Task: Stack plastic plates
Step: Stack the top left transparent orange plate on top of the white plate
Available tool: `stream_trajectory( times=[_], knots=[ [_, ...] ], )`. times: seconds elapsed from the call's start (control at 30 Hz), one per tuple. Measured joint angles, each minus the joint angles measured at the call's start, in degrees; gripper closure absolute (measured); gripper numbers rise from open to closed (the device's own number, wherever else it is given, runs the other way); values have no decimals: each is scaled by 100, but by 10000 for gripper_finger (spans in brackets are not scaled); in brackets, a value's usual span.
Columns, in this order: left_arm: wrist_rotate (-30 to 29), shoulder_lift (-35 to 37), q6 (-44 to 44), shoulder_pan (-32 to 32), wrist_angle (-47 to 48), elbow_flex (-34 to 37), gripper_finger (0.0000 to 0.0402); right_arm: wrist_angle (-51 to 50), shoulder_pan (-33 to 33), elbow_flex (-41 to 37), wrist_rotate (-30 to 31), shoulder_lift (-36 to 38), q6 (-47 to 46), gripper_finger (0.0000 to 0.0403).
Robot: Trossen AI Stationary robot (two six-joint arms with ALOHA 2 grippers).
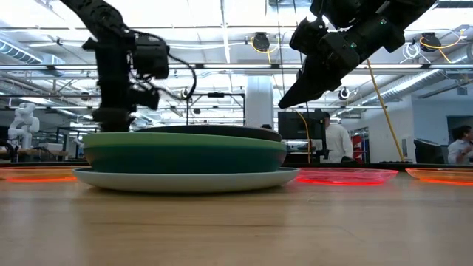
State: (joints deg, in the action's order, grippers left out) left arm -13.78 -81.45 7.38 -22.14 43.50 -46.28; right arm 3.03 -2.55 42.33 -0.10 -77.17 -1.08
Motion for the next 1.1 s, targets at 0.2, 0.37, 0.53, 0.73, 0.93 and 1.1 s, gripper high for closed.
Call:
stream_trajectory(
  times=[0.2, 0.37, 0.53, 0.73, 0.93, 1.1],
  knots=[
    [920, 2, 989, -53, 642, -512, 245, 0, 2, 0, 0, -1, 0, 305],
    [1675, 2, 1802, -22, 747, -406, 245, 0, 2, 0, 0, -2, 0, 305],
    [1941, 2, 1749, 32, 785, -265, 245, -2, 2, 0, 0, -2, 24, 305],
    [2024, -68, 1488, 156, 693, -245, 245, -2, 2, 0, 0, -2, 68, 305],
    [1961, -303, 1434, 293, 817, -240, 245, -30, 2, 0, -2, -2, 68, 305],
    [1806, -426, 1457, 394, 959, -234, 244, -28, 2, 0, -2, -2, 67, 305]
  ],
)
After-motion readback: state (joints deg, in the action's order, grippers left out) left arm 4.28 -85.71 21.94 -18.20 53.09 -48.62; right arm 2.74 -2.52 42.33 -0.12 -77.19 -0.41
